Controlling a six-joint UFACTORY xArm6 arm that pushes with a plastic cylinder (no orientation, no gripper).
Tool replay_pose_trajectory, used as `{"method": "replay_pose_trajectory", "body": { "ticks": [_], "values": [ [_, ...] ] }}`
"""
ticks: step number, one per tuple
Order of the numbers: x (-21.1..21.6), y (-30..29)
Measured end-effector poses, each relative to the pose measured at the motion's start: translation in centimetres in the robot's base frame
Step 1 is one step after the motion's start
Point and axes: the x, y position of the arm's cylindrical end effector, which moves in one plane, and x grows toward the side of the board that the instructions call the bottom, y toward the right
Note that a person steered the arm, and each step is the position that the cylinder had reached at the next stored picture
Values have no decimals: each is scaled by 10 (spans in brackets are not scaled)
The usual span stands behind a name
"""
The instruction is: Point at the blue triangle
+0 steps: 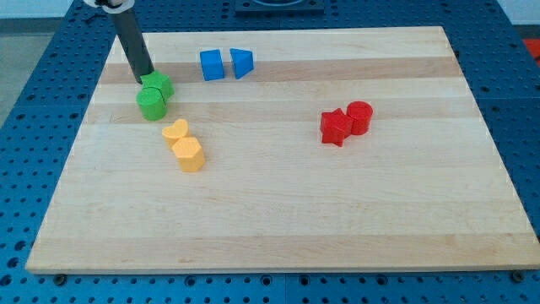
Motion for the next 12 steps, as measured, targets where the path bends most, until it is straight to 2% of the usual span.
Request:
{"method": "replay_pose_trajectory", "body": {
  "ticks": [1, 5, 7, 8, 11, 12],
  "values": [
    [-3, 8],
    [-58, 42],
    [-72, 136],
    [-72, 157],
    [-69, 160],
    [-42, 169]
  ]
}}
